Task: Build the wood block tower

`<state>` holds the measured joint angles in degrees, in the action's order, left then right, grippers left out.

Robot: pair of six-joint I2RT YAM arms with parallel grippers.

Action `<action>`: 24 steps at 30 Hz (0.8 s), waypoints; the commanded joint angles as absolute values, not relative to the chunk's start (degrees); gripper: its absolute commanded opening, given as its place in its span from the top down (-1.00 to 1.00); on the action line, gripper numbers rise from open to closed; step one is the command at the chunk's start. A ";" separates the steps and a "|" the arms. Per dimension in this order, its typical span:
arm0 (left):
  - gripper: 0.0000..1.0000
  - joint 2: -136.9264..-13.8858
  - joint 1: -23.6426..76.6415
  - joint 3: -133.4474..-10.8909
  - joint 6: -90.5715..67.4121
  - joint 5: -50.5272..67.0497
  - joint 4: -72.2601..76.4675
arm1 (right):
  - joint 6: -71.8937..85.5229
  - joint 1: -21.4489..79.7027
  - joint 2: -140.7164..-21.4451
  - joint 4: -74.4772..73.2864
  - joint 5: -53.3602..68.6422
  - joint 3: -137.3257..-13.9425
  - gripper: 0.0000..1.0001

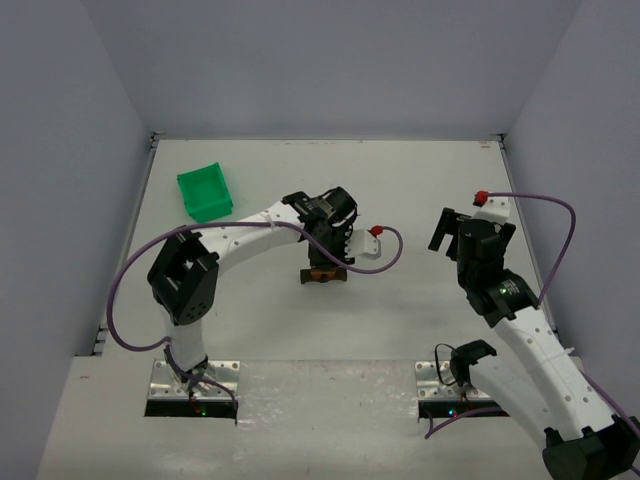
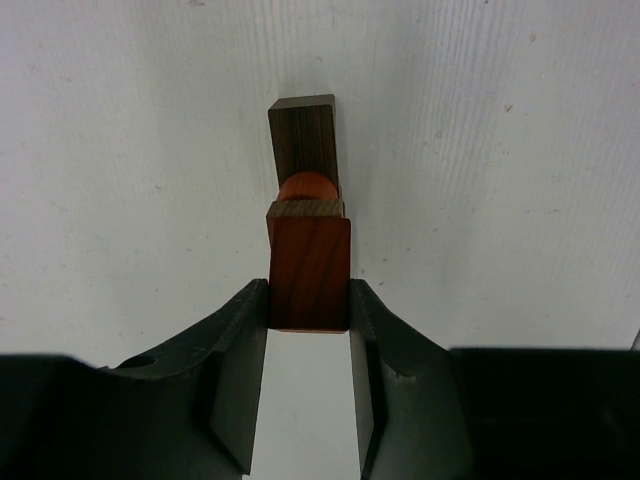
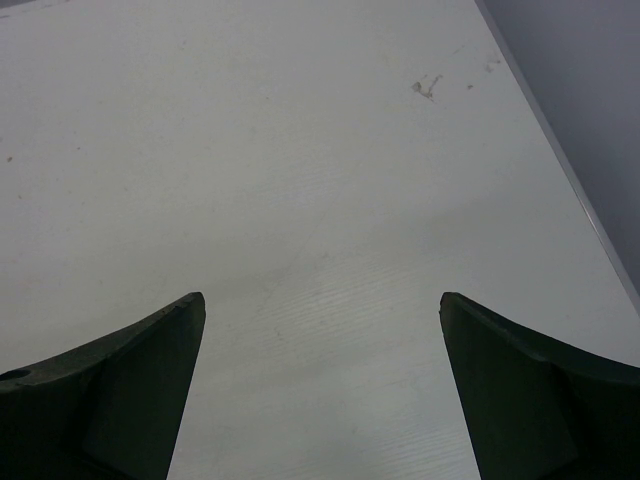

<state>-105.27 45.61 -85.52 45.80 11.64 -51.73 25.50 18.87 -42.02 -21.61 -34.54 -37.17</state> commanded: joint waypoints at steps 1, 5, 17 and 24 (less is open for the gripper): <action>0.44 -105.34 46.41 -87.82 46.41 12.68 -51.63 | 25.49 18.81 -41.13 -20.39 -36.56 -37.18 -0.97; 0.38 -105.61 46.49 -87.74 46.32 12.03 -51.50 | 25.53 18.81 -41.13 -20.44 -36.51 -37.13 -0.97; -0.62 -105.25 46.58 -87.84 45.51 10.72 -50.34 | 25.31 18.74 -41.20 -20.65 -36.23 -37.27 -0.97; -0.97 -105.34 46.58 -87.89 43.95 8.53 -47.53 | 25.22 18.81 -40.85 -20.57 -35.97 -37.18 -0.97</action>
<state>-105.27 45.87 -85.76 45.13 9.80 -51.17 25.47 18.87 -41.98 -21.61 -34.52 -37.17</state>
